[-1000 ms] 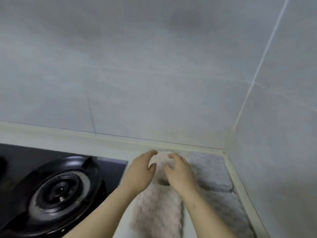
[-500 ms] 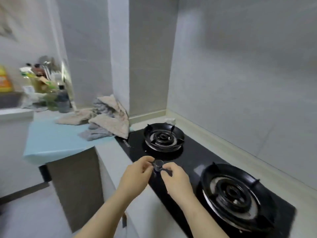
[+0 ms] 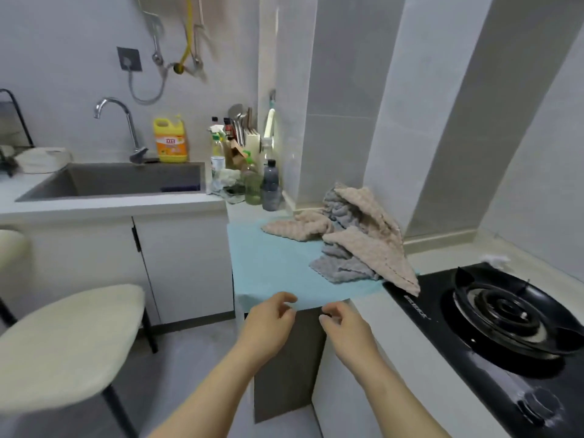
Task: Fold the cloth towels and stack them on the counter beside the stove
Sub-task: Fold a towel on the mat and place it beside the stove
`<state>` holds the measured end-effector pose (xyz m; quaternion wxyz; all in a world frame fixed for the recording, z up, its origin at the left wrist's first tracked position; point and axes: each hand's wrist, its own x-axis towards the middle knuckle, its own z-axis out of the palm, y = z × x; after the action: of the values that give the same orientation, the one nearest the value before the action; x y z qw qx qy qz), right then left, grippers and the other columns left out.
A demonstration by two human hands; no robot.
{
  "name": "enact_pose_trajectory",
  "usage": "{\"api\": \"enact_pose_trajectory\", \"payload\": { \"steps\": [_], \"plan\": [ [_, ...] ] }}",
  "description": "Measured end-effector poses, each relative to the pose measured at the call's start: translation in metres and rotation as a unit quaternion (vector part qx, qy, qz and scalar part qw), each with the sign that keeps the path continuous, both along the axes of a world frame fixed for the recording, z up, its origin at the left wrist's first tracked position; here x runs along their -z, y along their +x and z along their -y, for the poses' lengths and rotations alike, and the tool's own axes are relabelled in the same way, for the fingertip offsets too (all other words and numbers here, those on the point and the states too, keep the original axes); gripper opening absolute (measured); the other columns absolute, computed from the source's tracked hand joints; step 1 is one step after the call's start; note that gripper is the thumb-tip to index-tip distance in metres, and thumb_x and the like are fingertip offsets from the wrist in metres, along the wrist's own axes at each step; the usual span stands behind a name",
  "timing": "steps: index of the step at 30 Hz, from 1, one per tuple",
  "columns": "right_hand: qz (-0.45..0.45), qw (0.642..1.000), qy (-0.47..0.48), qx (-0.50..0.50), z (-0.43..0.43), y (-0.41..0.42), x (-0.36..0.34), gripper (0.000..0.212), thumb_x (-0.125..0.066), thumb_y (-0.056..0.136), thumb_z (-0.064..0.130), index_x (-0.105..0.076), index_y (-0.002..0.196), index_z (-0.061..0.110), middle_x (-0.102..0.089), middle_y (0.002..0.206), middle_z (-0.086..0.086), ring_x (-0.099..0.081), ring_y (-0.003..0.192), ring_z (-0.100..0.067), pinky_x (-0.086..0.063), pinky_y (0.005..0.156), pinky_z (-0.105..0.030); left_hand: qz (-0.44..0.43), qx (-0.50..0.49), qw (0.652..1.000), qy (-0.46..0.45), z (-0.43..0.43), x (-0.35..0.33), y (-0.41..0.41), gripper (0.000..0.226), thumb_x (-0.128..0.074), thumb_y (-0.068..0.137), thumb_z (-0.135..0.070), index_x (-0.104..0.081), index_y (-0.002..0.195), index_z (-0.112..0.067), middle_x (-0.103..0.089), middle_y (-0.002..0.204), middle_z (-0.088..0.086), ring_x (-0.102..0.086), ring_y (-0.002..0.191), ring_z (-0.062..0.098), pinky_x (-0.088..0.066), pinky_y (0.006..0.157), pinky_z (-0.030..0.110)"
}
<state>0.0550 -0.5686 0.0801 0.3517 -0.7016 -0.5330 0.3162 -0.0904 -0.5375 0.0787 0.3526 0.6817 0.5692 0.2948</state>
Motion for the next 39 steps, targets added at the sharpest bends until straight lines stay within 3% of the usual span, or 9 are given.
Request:
{"api": "enact_pose_trajectory", "payload": {
  "steps": [5, 11, 14, 20, 24, 29, 33, 36, 39],
  "plan": [
    [-0.001, 1.0, -0.005, -0.003, -0.074, -0.027, 0.011, 0.025, -0.048, 0.095, 0.019, -0.055, 0.119, 0.019, -0.054, 0.126, 0.004, -0.047, 0.115, -0.01, -0.036, 0.089, -0.02, 0.019, -0.007, 1.0, -0.012, -0.065, 0.012, -0.028, 0.029, -0.042, 0.097, -0.025, -0.052, 0.123, -0.03, -0.058, 0.113, -0.008, -0.054, 0.09, 0.005, -0.042, 0.064, 0.008],
    [0.001, 1.0, -0.006, 0.003, -0.185, -0.043, 0.033, 0.026, -0.048, 0.095, 0.021, -0.054, 0.12, 0.019, -0.054, 0.129, 0.004, -0.046, 0.12, -0.011, -0.035, 0.091, -0.021, -0.009, 0.021, 1.0, -0.02, -0.18, 0.026, -0.048, 0.028, -0.042, 0.096, -0.026, -0.052, 0.122, -0.031, -0.057, 0.11, -0.011, -0.056, 0.096, 0.007, -0.047, 0.075, 0.019],
    [-0.011, 0.999, -0.016, 0.026, -0.248, -0.048, 0.04, 0.027, -0.048, 0.095, 0.019, -0.054, 0.122, 0.017, -0.054, 0.129, 0.003, -0.047, 0.12, -0.013, -0.034, 0.088, -0.021, -0.033, 0.045, 0.998, -0.025, -0.248, 0.029, -0.05, 0.029, -0.042, 0.096, -0.026, -0.053, 0.122, -0.03, -0.057, 0.107, -0.011, -0.057, 0.097, 0.009, -0.05, 0.084, 0.025],
    [0.019, 0.996, -0.025, 0.084, -0.348, -0.051, 0.048, 0.029, -0.051, 0.092, 0.017, -0.055, 0.121, 0.017, -0.052, 0.129, -0.001, -0.049, 0.111, -0.015, -0.035, 0.084, -0.022, -0.08, 0.099, 0.992, -0.011, -0.362, 0.032, -0.049, 0.031, -0.043, 0.095, -0.024, -0.054, 0.124, -0.027, -0.06, 0.118, -0.006, -0.058, 0.103, 0.012, -0.045, 0.086, 0.024],
    [0.083, 0.984, -0.026, 0.156, -0.392, -0.048, 0.06, 0.039, -0.057, 0.086, 0.016, -0.052, 0.125, 0.019, -0.046, 0.135, 0.001, -0.044, 0.121, -0.017, -0.035, 0.096, -0.025, -0.1, 0.161, 0.982, -0.015, -0.43, 0.048, -0.04, 0.031, -0.043, 0.093, -0.022, -0.055, 0.122, -0.025, -0.061, 0.117, -0.004, -0.058, 0.104, 0.014, -0.046, 0.09, 0.026],
    [0.175, 0.954, -0.132, 0.204, -0.429, -0.058, 0.08, 0.054, -0.056, 0.083, 0.037, -0.039, 0.135, 0.037, -0.032, 0.146, 0.012, -0.028, 0.134, -0.017, -0.029, 0.105, -0.032, -0.118, 0.296, 0.948, -0.001, -0.501, 0.078, -0.023, 0.036, -0.046, 0.088, -0.017, -0.056, 0.122, -0.024, -0.057, 0.125, -0.001, -0.054, 0.112, 0.016, -0.041, 0.095, 0.024],
    [0.211, 0.919, -0.152, 0.295, -0.449, -0.082, 0.095, 0.05, -0.034, 0.083, 0.048, -0.039, 0.133, 0.043, -0.025, 0.15, 0.015, -0.017, 0.14, -0.014, -0.024, 0.109, -0.035, -0.146, 0.43, 0.891, 0.018, -0.54, 0.098, -0.019, 0.039, -0.051, 0.086, -0.019, -0.055, 0.124, -0.024, -0.056, 0.125, -0.003, -0.051, 0.113, 0.015, -0.04, 0.096, 0.023],
    [0.2, 0.902, -0.123, 0.364, -0.46, -0.102, 0.105, 0.056, -0.03, 0.071, 0.046, -0.061, 0.116, 0.034, -0.05, 0.138, 0.005, -0.041, 0.133, -0.022, -0.038, 0.101, -0.043, -0.147, 0.489, 0.858, 0.061, -0.559, 0.1, -0.016, 0.031, -0.048, 0.089, -0.024, -0.06, 0.118, -0.028, -0.063, 0.116, -0.006, -0.054, 0.106, 0.013, -0.039, 0.085, 0.019],
    [0.209, 0.886, -0.112, 0.397, -0.465, -0.112, 0.112, 0.037, -0.039, 0.069, 0.036, -0.07, 0.088, 0.03, -0.069, 0.11, 0.001, -0.064, 0.107, -0.027, -0.054, 0.078, -0.044, -0.145, 0.505, 0.841, 0.125, -0.569, 0.099, -0.013, 0.027, -0.046, 0.092, -0.027, -0.06, 0.115, -0.032, -0.064, 0.111, -0.011, -0.054, 0.105, 0.012, -0.041, 0.086, 0.022]
  ]
}}
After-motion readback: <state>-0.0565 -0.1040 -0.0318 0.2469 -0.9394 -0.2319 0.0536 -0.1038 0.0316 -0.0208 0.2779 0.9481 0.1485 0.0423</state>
